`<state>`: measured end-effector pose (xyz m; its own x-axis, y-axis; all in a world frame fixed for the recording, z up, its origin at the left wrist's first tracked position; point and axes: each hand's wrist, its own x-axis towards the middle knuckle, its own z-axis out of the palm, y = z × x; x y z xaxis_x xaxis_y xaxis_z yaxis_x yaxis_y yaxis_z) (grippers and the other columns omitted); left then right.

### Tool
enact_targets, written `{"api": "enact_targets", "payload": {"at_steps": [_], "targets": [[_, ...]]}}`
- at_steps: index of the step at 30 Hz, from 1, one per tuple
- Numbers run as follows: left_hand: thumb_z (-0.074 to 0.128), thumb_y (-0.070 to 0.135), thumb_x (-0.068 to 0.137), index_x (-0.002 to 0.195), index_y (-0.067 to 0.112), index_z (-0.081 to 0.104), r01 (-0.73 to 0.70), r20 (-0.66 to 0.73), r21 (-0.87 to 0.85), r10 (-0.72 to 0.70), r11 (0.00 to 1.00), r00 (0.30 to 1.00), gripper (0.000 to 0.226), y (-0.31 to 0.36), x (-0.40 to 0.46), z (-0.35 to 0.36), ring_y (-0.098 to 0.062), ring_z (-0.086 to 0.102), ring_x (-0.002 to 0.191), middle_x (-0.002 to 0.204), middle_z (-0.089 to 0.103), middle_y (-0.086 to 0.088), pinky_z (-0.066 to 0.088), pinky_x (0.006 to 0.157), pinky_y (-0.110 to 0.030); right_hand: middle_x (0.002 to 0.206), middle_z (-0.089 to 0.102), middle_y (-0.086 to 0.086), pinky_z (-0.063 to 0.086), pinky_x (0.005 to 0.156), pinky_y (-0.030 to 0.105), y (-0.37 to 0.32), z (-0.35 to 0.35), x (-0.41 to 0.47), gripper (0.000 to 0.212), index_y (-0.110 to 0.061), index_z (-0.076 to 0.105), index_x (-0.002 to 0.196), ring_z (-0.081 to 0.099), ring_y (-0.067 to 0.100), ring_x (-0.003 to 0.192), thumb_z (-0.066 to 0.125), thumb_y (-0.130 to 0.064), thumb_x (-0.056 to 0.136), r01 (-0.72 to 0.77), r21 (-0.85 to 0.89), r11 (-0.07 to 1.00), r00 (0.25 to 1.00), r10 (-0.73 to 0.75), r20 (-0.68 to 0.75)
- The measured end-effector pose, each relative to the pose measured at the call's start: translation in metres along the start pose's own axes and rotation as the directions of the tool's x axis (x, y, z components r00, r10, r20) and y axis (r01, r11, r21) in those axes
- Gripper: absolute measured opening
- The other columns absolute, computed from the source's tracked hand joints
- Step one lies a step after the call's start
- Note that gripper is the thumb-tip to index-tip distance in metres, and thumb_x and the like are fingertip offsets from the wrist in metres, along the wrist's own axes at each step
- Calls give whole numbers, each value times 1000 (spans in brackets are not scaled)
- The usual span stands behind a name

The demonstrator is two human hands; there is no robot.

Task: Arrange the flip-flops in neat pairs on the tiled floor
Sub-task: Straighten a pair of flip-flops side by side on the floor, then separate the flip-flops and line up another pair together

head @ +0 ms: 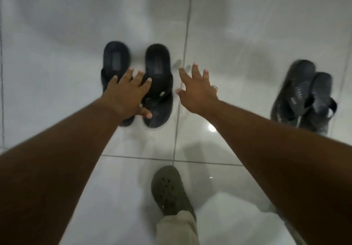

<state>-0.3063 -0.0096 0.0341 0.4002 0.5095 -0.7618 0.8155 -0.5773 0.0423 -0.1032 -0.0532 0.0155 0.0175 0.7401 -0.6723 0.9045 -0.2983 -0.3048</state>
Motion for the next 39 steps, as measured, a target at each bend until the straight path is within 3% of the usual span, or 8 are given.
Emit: {"api": "enact_targets", "payload": {"at_steps": [3,9,14,20,23,28,34,39], "targets": [[51,73,76,156,21,-1,-47,-40,1,47,999,998,109,69,7,-25,-35,-4,152,166,-5,-10,20,118,-55,165,-9,5,23,110,63,84,-29,-42,74,-33,1,154,-8,37,150,46,-47,96,-109,-55,993,994,107,-36],[52,70,78,155,22,-8,-205,-57,-38,202,978,978,109,248,64,-58,-34,-6,152,165,-10,-11,19,120,-50,164,-12,6,16,115,62,289,-75,-110,86,-30,-2,154,-9,39,149,52,-52,91,-370,-85,925,929,371,-12],[64,57,80,155,28,-6,-262,-98,-71,254,963,962,107,378,138,-69,-36,-6,152,166,-10,-7,17,118,-55,164,-16,4,14,114,63,413,-63,-115,89,-33,-3,154,-12,43,148,59,-45,90,-423,22,906,906,422,36],[65,48,84,156,31,5,-234,-45,39,236,971,971,95,470,198,-56,-52,-17,145,166,-12,-5,20,118,-58,161,-24,9,24,114,60,486,-12,-108,88,-33,0,154,-8,43,148,62,-33,91,-337,95,937,942,336,23],[61,42,88,156,27,10,-170,-75,26,171,985,982,86,481,198,-49,-53,-21,143,166,-12,-7,28,112,-60,161,-22,16,29,114,57,499,-5,-108,86,-26,5,155,-6,41,149,63,-29,91,-251,125,960,965,259,-44],[59,44,89,156,27,11,-155,-111,-46,149,987,983,84,541,207,-56,-53,-22,143,166,-10,-5,35,108,-60,161,-22,12,32,111,56,543,-21,-117,84,-14,18,153,-5,41,149,67,-29,87,-247,98,964,956,260,-140],[58,46,88,156,27,11,-251,-162,-22,244,968,956,84,667,232,-74,-54,-17,144,166,-6,-7,18,117,-58,163,-16,8,30,110,66,666,-57,-132,84,-11,14,153,-6,47,147,64,-31,89,-233,-56,971,972,231,-40],[57,46,89,155,26,11,-260,-188,-26,251,965,950,83,727,251,-85,-54,-15,145,166,-5,-9,14,118,-60,165,-10,5,30,111,63,729,-89,-138,83,-12,13,154,-8,47,147,63,-28,90,-246,-118,962,968,249,11]]}}
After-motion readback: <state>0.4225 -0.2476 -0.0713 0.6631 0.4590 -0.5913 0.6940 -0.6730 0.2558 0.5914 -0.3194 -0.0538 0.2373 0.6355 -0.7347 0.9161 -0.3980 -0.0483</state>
